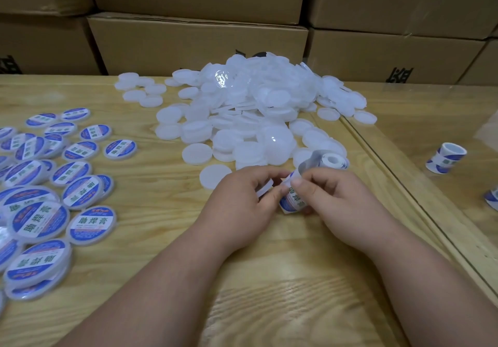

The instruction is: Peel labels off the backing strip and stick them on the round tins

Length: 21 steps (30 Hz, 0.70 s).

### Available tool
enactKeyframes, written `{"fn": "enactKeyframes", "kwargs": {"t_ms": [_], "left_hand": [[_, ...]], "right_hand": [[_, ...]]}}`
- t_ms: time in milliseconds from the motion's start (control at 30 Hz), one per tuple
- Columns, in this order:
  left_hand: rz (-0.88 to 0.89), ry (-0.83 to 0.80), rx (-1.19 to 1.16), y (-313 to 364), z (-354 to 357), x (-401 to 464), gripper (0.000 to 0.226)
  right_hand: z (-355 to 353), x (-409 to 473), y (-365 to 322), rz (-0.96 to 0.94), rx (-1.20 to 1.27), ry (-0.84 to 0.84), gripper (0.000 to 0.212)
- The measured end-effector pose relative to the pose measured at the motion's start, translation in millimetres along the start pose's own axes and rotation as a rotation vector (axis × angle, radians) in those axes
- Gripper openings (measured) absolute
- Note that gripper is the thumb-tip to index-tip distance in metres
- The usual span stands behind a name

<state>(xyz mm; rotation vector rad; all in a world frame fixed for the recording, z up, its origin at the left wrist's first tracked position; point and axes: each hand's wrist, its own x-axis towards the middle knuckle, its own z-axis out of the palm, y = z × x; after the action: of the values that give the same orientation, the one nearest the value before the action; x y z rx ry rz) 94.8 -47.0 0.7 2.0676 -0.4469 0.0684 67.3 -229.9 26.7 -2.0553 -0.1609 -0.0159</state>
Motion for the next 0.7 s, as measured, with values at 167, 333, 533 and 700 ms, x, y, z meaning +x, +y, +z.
{"fn": "enactKeyframes", "kwargs": {"t_ms": [167,333,533,700], "left_hand": [[0.001,0.030,-0.011,-0.4,1.1,-1.4,0.019],[0.050,0.069,0.011,1.2,1.9,-1.5,0.023],[0.128,0.151,0.031,-2.3,3.1,-0.5,0.012],[0.086,0.181,0.010,0.9,1.7,-1.6,0.010]], "right_hand": [[2.0,3.0,0.4,0.016,0.019,0.098,0.026],[5.8,6.2,3.3,0.126,0.128,0.169,0.015],[9.8,5.9,-4.8,0.142,0.282,0.190,0.025],[13.9,5.3,-5.7,0.062,0.218,0.201,0.014]]}}
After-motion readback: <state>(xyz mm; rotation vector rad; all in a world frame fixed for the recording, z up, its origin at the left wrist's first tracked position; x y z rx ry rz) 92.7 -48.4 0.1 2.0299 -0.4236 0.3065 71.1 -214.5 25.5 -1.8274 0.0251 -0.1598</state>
